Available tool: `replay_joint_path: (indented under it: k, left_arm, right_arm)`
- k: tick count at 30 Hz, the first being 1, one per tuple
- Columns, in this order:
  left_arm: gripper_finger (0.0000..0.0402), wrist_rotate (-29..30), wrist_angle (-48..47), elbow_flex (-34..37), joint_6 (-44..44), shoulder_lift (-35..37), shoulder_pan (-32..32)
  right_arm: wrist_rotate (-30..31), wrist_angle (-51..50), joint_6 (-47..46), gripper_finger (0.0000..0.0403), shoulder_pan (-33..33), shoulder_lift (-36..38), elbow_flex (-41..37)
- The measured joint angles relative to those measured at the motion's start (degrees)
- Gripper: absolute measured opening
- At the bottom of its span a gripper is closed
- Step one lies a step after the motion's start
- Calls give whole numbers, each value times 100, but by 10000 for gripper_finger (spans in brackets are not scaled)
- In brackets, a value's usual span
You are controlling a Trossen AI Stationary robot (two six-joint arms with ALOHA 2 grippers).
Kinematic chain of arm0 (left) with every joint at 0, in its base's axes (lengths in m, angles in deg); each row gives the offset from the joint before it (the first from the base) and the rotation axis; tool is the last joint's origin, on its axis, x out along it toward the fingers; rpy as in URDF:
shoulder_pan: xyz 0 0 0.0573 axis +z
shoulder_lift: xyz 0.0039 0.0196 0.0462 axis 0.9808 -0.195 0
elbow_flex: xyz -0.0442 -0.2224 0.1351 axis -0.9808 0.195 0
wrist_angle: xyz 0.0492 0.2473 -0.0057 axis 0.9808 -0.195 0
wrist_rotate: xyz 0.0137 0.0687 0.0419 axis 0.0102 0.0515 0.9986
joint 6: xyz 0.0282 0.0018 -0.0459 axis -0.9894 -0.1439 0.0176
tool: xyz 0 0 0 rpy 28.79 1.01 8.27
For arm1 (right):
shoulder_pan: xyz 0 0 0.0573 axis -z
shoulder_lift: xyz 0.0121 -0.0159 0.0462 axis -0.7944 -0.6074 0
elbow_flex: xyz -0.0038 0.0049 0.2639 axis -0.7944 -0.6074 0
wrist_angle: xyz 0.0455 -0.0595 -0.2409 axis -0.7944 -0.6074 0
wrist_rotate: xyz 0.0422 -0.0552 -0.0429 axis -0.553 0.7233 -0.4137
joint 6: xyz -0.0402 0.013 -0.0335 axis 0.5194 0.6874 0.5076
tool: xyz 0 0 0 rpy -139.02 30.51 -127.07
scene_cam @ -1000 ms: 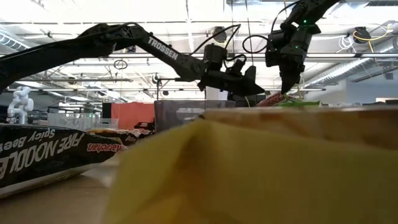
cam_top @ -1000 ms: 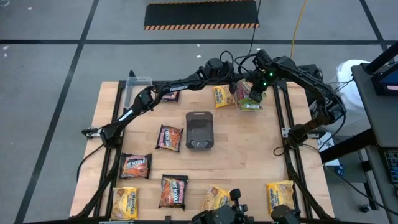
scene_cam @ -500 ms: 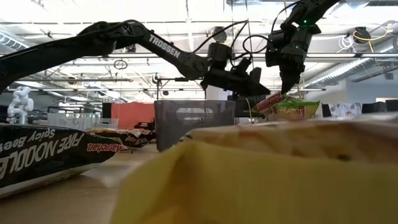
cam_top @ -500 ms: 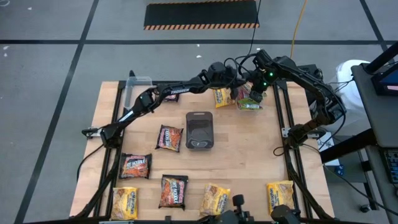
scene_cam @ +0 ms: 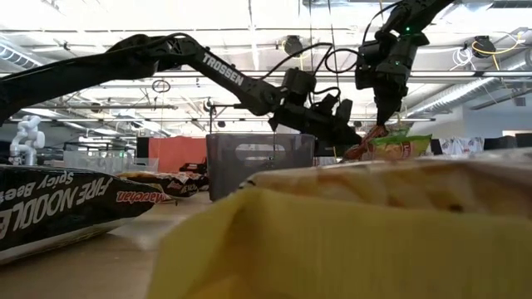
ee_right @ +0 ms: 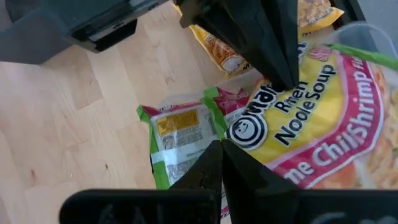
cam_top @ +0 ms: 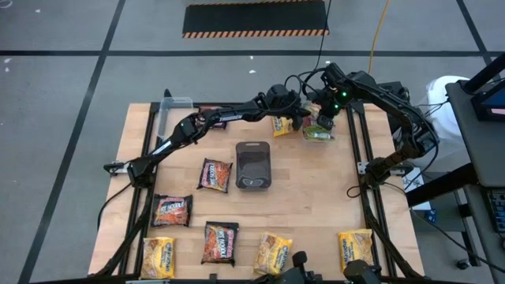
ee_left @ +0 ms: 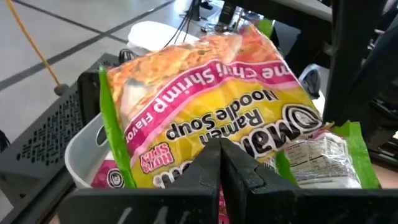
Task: Sort Maruchan noodles
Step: Put the green noodle pack into the right transparent bin
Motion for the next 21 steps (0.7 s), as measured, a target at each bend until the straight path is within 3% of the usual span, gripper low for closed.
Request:
replay_joint_path:
  k: [21]
  left_arm:
    - [5, -212, 100, 9, -3, -2, 90]
  right_arm:
    - [9, 102, 21, 0, -2, 31, 0]
